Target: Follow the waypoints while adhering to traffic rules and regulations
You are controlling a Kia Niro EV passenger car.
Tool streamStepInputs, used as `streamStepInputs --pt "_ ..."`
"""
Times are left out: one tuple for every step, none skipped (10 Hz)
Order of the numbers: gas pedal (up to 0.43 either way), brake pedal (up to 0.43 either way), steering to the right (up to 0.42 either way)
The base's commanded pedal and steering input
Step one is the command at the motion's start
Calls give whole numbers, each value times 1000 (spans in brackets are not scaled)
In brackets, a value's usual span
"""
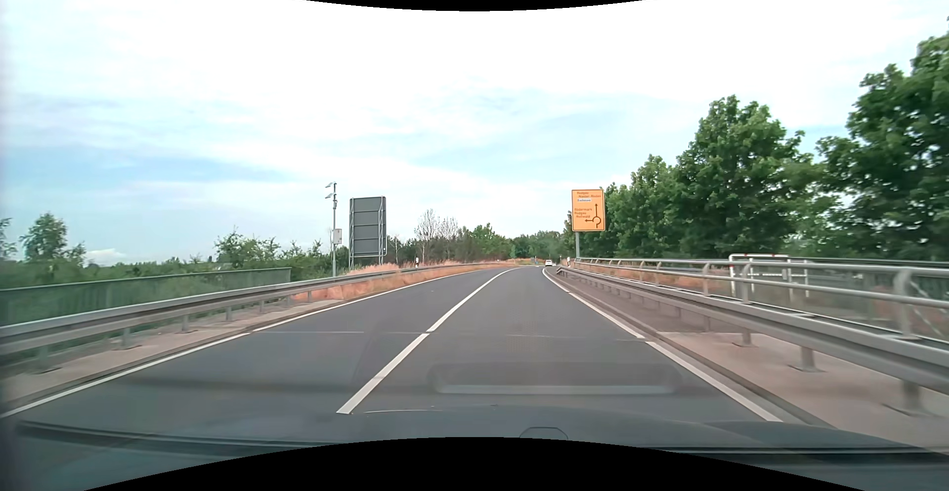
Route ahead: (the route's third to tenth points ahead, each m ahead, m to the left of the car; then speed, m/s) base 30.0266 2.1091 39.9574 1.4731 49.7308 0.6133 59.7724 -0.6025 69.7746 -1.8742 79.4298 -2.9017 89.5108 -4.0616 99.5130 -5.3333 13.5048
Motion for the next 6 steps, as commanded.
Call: streamStepInputs --pt "0 0 6" --pt "0 0 6" --pt "0 0 6" --pt "0 0 6" --pt "0 0 6" --pt "0 0 6"
